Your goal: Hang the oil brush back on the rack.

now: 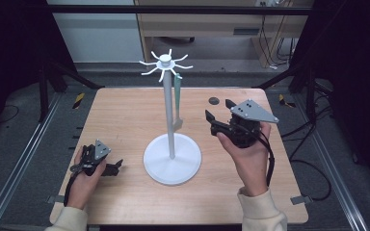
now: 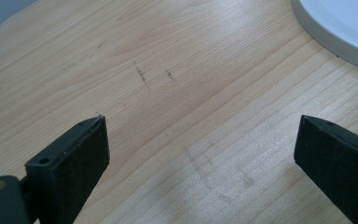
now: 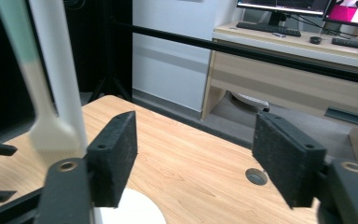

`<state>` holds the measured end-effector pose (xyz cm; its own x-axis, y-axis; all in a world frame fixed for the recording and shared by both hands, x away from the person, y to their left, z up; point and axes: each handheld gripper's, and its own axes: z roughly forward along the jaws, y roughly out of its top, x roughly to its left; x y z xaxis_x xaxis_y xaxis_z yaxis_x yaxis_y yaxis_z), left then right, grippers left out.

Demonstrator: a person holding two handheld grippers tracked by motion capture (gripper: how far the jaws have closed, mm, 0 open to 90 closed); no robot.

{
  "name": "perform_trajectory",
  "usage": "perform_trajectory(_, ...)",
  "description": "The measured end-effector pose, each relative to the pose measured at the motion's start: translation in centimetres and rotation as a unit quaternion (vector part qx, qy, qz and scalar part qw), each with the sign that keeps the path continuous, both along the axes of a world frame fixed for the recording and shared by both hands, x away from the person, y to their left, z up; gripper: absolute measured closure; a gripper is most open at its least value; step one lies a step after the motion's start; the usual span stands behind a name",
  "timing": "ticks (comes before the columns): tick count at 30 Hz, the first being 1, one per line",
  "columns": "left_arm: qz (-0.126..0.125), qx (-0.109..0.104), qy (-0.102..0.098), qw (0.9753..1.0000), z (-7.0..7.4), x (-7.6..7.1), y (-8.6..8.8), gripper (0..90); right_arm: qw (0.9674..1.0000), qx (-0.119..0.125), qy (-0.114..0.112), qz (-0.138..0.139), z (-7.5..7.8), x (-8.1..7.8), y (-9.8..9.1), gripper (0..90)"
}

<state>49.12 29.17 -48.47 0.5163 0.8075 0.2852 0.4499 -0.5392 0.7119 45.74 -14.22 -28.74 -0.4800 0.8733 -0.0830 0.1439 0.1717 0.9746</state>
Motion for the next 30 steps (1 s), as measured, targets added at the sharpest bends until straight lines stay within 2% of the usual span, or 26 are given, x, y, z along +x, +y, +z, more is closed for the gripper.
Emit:
perform_trajectory(6, -0.001, 0.000, 0.000, 1.0000, 0.0, 0.0, 0.0, 2.7, 0.9999, 0.002, 0.003, -0.015, -0.5, 0.6, -0.3, 21.1)
perform_trajectory(14, -0.001, -0.001, -0.001, 1.0000, 0.0, 0.0, 0.0, 2.7, 0.9981, -0.021, 0.026, -0.051, -2.1, 1.9, -0.9, 10.2)
perform_trajectory(24, -0.001, -0.001, -0.001, 1.0000, 0.0, 0.0, 0.0, 2.7, 0.9954, -0.032, 0.055, -0.072, -4.7, 3.6, -2.7, 7.6)
perform_trajectory(27, 0.000, -0.004, -0.003, 1.0000, 0.0, 0.0, 0.0, 2.6, 0.9939, -0.033, 0.072, -0.077, -5.6, 4.1, -3.3, 7.1)
perform_trajectory(30, 0.002, -0.004, -0.003, 1.0000, 0.1, 0.0, 0.0, 2.6, 0.9927, -0.031, 0.074, -0.089, -6.4, 4.5, -3.9, 9.3)
